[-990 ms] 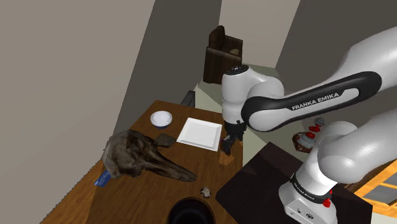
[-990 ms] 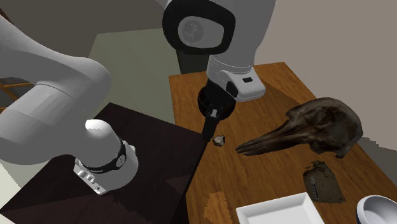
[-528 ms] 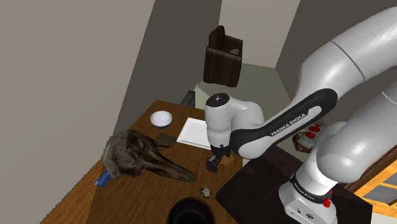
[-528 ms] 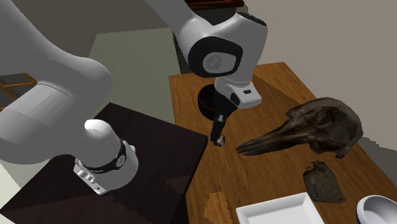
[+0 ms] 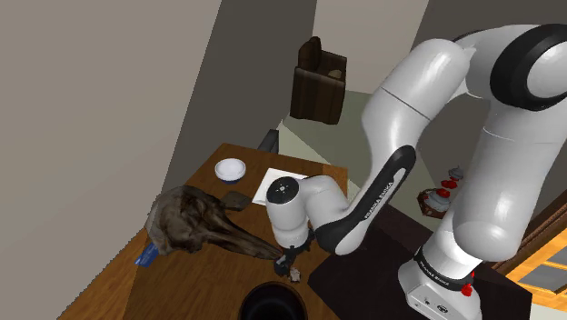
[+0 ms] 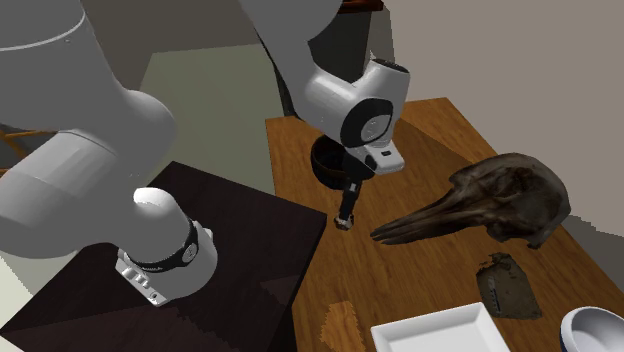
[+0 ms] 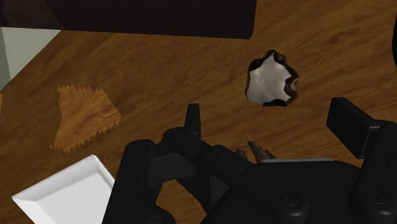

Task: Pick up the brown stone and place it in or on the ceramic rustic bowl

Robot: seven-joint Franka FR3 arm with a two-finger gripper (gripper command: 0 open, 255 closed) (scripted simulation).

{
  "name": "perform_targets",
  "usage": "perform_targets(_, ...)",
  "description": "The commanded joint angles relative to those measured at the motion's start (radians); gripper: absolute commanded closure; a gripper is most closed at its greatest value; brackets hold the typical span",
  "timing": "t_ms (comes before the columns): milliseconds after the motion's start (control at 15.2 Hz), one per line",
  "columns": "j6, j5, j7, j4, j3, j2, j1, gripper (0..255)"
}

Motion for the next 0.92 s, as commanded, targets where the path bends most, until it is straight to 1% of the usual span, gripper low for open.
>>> perform_targets(0,0.009,-0.122,0.113,0.063,-0.049,0.114,0.051,0)
perform_targets(66,0.011,-0.159,0.151,0.090,-0.073,0.157,0.080,0)
perform_targets(528,0.077,-0.268,0.224,0.098,-0.155,0.247,0.125,0)
perform_targets(594,0.082,-0.277,0.230,0.099,-0.162,0.254,0.129,0)
perform_targets(858,0.083,-0.276,0.230,0.099,-0.162,0.254,0.129,0)
